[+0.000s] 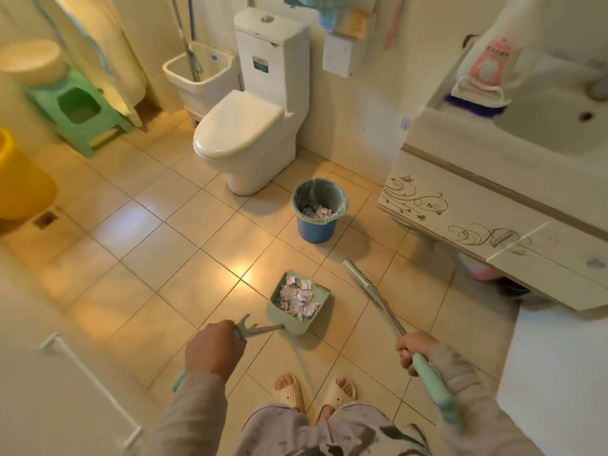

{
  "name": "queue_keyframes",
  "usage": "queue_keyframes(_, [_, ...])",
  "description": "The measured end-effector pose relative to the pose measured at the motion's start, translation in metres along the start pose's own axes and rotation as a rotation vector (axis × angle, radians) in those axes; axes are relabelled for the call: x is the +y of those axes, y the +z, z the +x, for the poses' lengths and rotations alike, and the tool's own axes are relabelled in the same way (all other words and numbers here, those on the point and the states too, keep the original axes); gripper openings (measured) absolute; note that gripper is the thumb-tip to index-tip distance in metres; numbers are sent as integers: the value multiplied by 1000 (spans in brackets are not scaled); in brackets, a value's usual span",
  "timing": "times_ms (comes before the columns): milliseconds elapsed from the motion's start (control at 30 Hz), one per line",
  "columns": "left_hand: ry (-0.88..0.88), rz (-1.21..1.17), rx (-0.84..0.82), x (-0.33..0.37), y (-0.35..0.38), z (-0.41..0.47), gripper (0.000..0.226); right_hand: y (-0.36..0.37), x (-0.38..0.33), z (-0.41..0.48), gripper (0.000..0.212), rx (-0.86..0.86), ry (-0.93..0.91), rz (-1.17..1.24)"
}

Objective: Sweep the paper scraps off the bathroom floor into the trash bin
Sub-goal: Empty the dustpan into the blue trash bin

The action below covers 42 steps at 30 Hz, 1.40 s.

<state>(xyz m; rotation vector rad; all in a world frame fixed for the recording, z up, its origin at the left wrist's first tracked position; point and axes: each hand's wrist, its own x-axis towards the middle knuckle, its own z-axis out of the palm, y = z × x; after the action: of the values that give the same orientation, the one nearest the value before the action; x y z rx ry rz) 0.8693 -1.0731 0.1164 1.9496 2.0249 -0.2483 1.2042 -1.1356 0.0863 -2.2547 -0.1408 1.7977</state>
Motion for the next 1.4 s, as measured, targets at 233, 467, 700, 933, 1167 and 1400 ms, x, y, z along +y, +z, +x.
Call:
queue_keyframes(233, [-162,-157,108,-19,-21,5,22,41,-29,10,23,-43,-35,-112])
queue_keyframes(467, [-208,-180,277,-20,-50,8,19,52,-27,30,23,-150,22,-132])
queue_keyframes(700, [-162,-191,410,-17,-75,6,19,42,-40,30,34,-186,37,-44])
queue_keyframes(933, [166,208,390,2,-91,31,22,47,-35,36,35,-200,45,32])
queue_keyframes(1167, [510,593,460,8,-111,62,24,40,-30,37,42,-198,77,74])
queue_keyframes(1400, [575,688,439,27,-106,83,25,39,-26,35,41,-180,93,84])
